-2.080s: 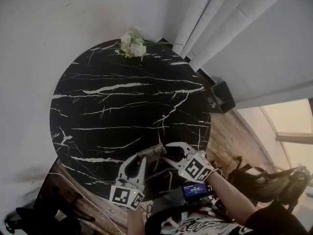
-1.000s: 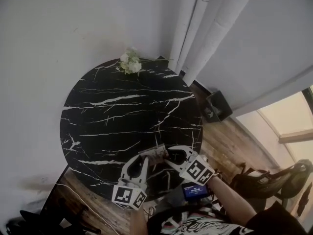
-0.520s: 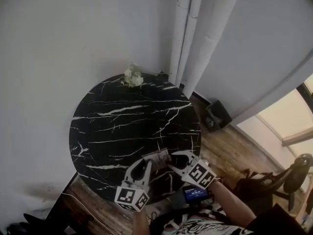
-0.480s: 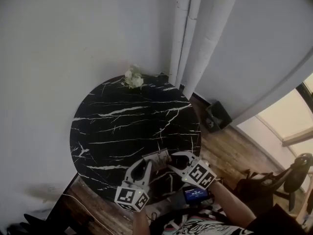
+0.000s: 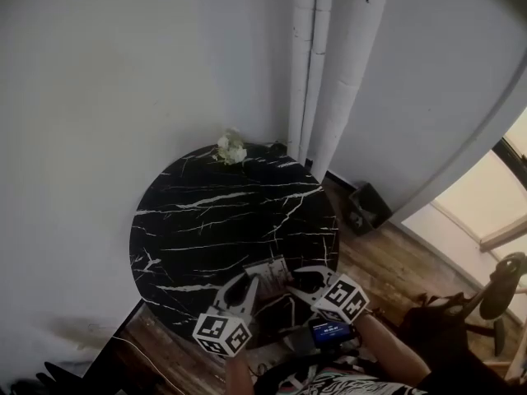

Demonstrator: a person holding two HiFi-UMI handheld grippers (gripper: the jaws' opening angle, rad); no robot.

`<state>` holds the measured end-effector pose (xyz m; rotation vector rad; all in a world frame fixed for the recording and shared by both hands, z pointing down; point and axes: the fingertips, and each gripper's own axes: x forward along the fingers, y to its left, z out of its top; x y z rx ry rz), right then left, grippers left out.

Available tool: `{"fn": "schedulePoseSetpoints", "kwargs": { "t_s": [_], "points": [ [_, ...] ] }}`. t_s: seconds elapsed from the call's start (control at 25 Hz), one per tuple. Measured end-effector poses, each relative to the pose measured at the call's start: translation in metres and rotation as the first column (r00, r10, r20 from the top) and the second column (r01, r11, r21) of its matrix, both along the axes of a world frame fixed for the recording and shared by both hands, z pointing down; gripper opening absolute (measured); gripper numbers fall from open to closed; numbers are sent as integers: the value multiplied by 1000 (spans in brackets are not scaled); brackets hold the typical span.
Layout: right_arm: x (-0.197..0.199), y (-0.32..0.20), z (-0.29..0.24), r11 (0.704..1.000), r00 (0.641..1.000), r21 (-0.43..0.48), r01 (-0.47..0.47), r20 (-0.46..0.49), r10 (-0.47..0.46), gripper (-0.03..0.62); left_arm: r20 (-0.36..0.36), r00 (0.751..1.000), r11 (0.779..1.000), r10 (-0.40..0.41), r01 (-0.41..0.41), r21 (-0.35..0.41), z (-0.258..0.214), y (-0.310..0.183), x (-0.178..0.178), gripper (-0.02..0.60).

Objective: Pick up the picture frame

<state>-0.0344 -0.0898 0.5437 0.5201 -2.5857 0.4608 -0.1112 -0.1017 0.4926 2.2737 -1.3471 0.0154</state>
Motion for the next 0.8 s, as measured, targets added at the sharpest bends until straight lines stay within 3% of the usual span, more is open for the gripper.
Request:
{"fn": "schedulePoseSetpoints", "kwargs": {
  "t_s": [0.8],
  "points": [
    [14, 15, -47, 999, 995, -21, -24, 98, 26, 130, -8, 999, 999, -37, 37, 9, -45, 10, 12, 67]
  ]
}}
